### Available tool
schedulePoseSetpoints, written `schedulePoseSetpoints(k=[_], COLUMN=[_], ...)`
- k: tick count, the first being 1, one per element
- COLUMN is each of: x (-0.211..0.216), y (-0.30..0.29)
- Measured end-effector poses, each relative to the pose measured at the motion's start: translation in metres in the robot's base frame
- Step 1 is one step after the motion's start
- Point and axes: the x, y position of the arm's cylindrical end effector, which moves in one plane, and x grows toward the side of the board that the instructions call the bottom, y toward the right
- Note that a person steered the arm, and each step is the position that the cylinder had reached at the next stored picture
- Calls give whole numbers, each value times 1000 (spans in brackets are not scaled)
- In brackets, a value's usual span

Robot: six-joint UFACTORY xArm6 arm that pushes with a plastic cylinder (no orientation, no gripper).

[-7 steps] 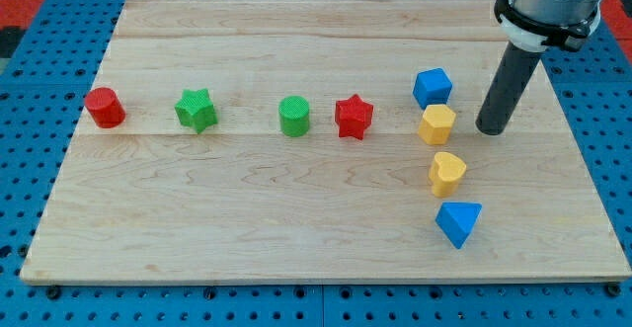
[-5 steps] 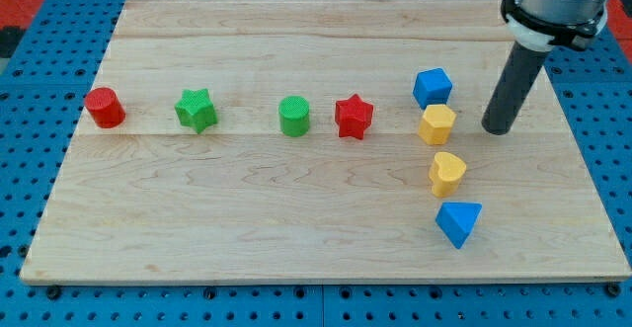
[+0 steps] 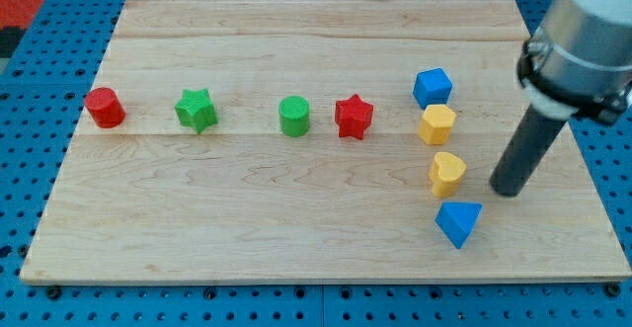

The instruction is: Move the blue triangle towards the center

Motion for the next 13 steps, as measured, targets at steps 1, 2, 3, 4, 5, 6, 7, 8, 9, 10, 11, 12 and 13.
schedulePoseSetpoints(k=[1,2,3,4,5,6,7,8,9,10,11,12,13], x=[41,56,56,53,73,81,82,81,81,81,81,81,79], y=[-55,-93,-70,-41,-34,-40,-47,-84,-129,-164,-193,-234,-277])
